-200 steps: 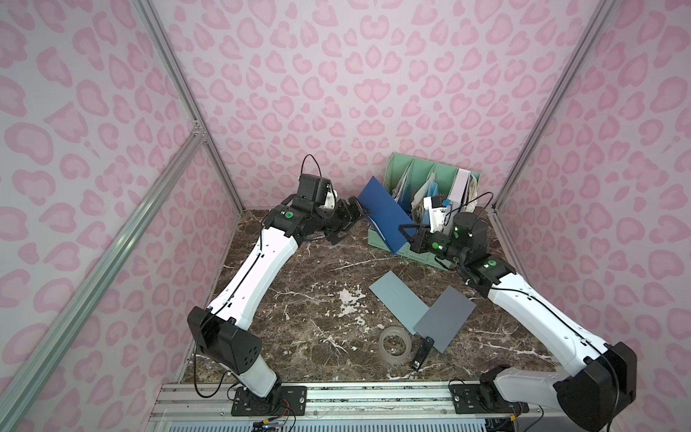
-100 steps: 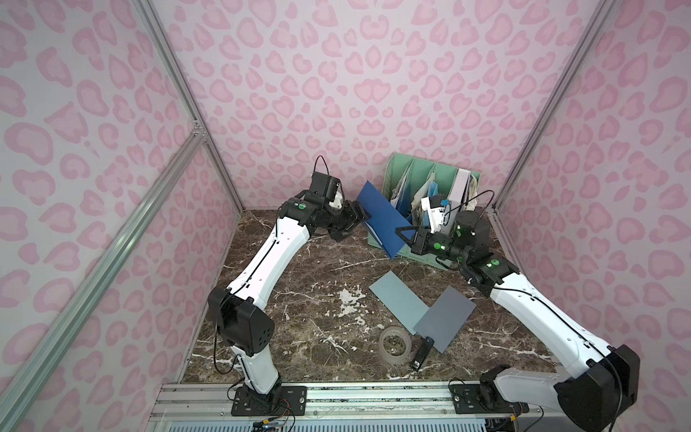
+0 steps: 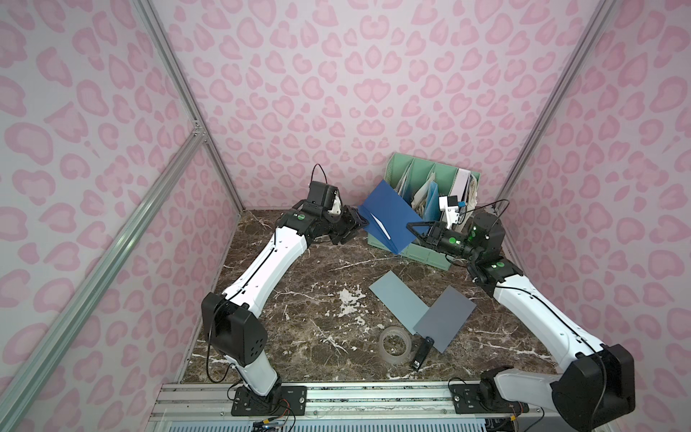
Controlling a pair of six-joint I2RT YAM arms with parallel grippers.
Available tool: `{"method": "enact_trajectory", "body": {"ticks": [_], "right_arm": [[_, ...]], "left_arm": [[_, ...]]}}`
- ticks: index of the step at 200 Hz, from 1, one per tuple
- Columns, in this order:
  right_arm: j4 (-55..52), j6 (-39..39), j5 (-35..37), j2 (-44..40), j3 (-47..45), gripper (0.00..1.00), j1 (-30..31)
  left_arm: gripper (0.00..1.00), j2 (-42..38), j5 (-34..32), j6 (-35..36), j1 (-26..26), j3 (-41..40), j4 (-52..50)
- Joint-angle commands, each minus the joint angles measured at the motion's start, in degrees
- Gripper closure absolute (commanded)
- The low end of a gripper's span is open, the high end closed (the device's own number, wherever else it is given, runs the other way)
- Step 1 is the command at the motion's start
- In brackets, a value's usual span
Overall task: Take the letter paper out of the envelope
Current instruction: Pick up the envelope from the center of the board.
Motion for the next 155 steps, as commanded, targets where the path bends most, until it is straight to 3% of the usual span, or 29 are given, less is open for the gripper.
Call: {"method": "enact_trajectory", "body": {"ticks": [1, 45, 84, 119, 136, 155], "right_arm": [[6.84, 8.62, -4.15, 0.48, 0.39, 1.0, -0.62], [9.34, 16.27, -5.37, 0.33, -0.39, 1.0, -2.09], [13.66, 23.63, -5.6, 0.4, -1.73, 1.0, -2.32], [17.73, 29.71, -5.53, 1.36, -2.04, 1.0, -2.48], [17.81, 30.74, -5.3, 1.55, -1.81, 1.0, -2.63], [19.23, 32.42, -4.93, 1.42, -2.44, 1.0, -2.71]], "left_arm": [[0.5, -0.39, 0.75, -0.46, 0.08, -0.37, 5.23], [0.55, -3.25, 1.62, -4.2, 0.71, -7.57, 19.16], [0.58, -3.01, 2.97, -5.79, 0.8, -8.45, 25.03], [0.69, -2.99, 3.21, -8.64, 0.82, -10.9, 32.62], [0.85, -3.63, 2.12, -9.55, 0.82, -11.27, 33.49], [0.88, -4.35, 1.59, -9.53, 0.82, -11.64, 34.34]]}}
